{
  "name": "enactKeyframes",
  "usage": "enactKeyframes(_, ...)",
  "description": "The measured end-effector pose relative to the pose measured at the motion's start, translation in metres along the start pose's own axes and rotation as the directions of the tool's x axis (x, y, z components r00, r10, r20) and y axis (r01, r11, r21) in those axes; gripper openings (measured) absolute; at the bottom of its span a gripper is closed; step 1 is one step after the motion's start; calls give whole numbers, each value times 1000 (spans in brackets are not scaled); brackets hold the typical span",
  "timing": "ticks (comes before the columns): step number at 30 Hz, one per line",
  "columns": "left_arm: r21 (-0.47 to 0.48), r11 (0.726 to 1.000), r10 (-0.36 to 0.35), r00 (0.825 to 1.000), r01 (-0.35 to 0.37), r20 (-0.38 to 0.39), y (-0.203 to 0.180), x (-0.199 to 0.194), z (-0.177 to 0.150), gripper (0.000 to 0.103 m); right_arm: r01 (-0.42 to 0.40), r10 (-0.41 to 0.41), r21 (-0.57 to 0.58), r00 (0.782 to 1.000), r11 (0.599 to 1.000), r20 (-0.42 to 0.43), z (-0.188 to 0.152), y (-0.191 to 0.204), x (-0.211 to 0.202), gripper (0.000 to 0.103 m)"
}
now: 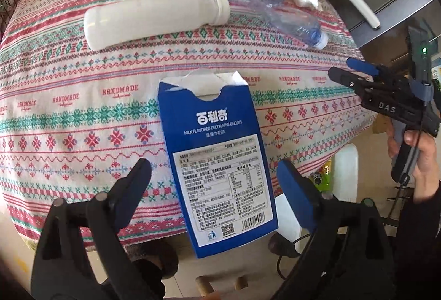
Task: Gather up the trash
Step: 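Grasp the blue biscuit box with the left gripper and lift it, then grasp the clear plastic water bottle with the right gripper while the left gripper holds the box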
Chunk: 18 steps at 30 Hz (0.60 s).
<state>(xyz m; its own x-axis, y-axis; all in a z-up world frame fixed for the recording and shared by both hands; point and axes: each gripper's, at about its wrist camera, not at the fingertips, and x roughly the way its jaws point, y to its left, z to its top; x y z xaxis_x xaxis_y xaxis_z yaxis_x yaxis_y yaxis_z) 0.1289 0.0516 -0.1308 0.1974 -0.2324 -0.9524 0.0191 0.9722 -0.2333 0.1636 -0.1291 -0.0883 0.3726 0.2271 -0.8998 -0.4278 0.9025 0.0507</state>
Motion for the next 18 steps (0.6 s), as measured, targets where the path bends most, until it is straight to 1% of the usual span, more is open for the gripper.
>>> enactKeyframes(2,23,997,71,997,-71,-2,-15,10,-3,92,-3,3,-6,1000,1000,0,1,2,3,80)
enactKeyframes(4,40,990,139,990,-139,4,-29,19,-3,94,-1,1,-4,1000,1000,4,3,2,4,80)
enactKeyframes(5,39,985,168,986,-168,4,-34,23,-4,96,3,-3,-5,1000,1000,9,4,2,4,80)
enactKeyframes(8,24,971,236,972,-236,-1,-40,35,-3,97,18,-17,-25,999,1000,27,7,3,2,80)
enactKeyframes(11,-7,979,201,979,-202,-31,-34,45,0,96,23,-20,-66,999,998,41,16,6,0,80)
enactKeyframes(15,8,983,185,983,-185,-4,-27,44,0,95,39,-29,-179,998,983,59,36,19,2,81)
enactKeyframes(18,-5,986,165,986,-165,10,-6,34,2,94,56,-50,-282,998,958,28,51,32,13,81)
